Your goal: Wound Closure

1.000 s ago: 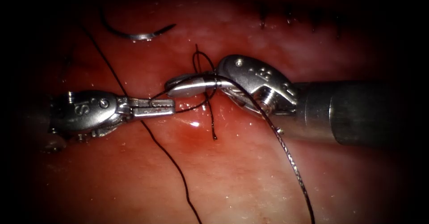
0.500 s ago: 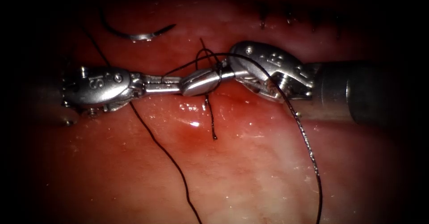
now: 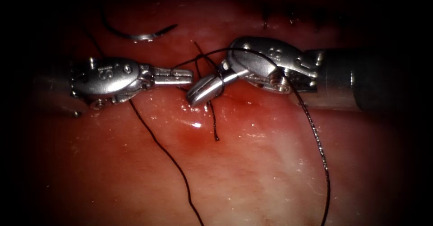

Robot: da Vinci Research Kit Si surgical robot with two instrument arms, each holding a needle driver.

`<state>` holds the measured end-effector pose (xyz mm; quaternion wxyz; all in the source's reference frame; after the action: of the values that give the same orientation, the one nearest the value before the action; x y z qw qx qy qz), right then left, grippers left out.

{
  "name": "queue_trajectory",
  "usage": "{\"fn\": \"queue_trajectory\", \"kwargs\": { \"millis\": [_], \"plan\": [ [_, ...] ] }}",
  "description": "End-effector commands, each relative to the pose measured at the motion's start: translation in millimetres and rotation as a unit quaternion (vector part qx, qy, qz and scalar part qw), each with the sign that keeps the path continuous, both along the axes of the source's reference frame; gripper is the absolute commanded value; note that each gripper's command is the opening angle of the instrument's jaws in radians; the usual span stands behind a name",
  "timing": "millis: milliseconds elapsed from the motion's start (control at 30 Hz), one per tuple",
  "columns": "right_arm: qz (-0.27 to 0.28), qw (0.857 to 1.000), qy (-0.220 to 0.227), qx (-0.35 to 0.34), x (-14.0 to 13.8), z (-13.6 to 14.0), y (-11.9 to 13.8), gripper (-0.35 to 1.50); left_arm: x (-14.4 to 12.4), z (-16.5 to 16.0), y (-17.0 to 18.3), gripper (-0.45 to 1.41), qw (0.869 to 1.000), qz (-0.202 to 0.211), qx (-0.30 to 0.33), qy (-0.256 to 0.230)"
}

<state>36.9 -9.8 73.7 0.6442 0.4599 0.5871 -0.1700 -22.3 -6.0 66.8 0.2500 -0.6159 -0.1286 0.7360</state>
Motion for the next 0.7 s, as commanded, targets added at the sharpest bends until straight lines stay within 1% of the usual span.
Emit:
{"fn": "queue_trajectory", "kwargs": {
  "millis": [33,100,167,233,400,500,533,700],
  "plan": [
    [-0.014,1.000,0.001,-0.009,0.9,0.2,-0.4,0.31,-0.7,0.6,-0.1,-0.45,1.000,0.002,0.000,0.001],
    [-0.028,0.999,0.003,-0.020,1.0,0.1,-0.5,0.39,-0.7,0.6,0.0,-0.45,1.000,0.005,-0.003,0.001],
    [-0.044,0.999,-0.003,-0.031,1.2,0.1,-0.6,0.58,-0.8,0.6,0.1,-0.45,1.000,0.005,-0.002,0.003],
    [-0.059,0.997,-0.011,-0.042,1.3,0.1,-0.6,0.69,-0.9,0.6,0.1,-0.45,1.000,0.006,-0.002,0.002],
    [-0.086,0.993,-0.026,-0.081,1.7,0.4,-0.8,0.71,-1.1,0.6,0.1,-0.45,1.000,0.008,-0.001,0.002],
    [-0.107,0.987,-0.046,-0.113,2.0,0.4,-0.8,0.74,-1.2,0.6,0.2,-0.45,1.000,0.010,0.000,0.004],
    [-0.115,0.984,-0.055,-0.126,2.1,0.4,-0.8,0.74,-1.2,0.6,0.3,-0.45,1.000,0.010,0.000,0.004],
    [-0.152,0.963,-0.036,-0.218,2.6,0.3,-0.9,0.74,-1.2,0.6,0.3,-0.45,1.000,0.010,0.000,0.004]
  ]
}}
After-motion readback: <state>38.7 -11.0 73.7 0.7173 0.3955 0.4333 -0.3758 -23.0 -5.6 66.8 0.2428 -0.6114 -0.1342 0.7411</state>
